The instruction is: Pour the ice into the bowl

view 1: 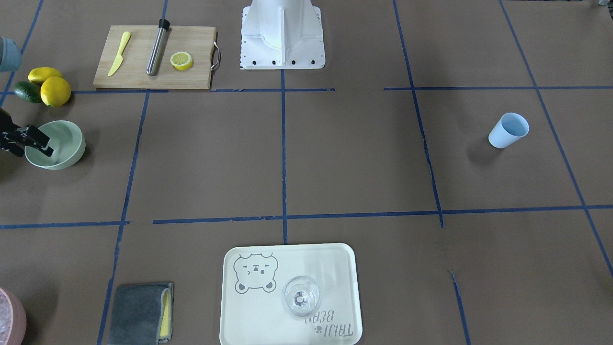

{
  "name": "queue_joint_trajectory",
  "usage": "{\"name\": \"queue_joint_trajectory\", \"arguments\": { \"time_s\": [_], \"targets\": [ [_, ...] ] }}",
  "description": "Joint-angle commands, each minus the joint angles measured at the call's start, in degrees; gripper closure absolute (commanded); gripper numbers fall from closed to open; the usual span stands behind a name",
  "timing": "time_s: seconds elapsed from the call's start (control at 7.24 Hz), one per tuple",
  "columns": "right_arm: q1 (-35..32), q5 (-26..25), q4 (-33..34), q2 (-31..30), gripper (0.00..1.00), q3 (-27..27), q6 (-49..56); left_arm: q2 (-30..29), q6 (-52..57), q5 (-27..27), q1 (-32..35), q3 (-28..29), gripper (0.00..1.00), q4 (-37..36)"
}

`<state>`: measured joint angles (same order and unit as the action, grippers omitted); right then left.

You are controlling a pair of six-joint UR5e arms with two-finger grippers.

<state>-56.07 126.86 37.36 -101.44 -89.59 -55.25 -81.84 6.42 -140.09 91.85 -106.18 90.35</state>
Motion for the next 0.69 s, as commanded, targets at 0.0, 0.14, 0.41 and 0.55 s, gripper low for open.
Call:
{"name": "queue_joint_trajectory", "arguments": {
  "time_s": [0.0, 0.14, 0.41, 0.55],
  "targets": [
    [0.0, 1.02, -1.76, -0.34, 1.0, -0.41, -0.21, 0.01, 0.0, -0.01, 0.0, 0.0, 0.0, 0.0],
    [-0.09, 1.2, -1.85, -0.86, 1.0, -1.28, -0.21, 0.01, 0.0, -0.09, 0.0, -0.08, 0.0, 0.0],
    [-0.09, 3.38, -1.85, -3.15, 1.0, -7.84, -4.13, -0.08, 0.0, -0.09, 0.0, -0.52, 0.0, 0.35],
    [0.0, 3.83, -1.76, -2.72, 1.0, -12.49, -11.39, 0.01, 0.0, -0.09, 0.0, 0.0, 0.0, 3.49]
  ]
}}
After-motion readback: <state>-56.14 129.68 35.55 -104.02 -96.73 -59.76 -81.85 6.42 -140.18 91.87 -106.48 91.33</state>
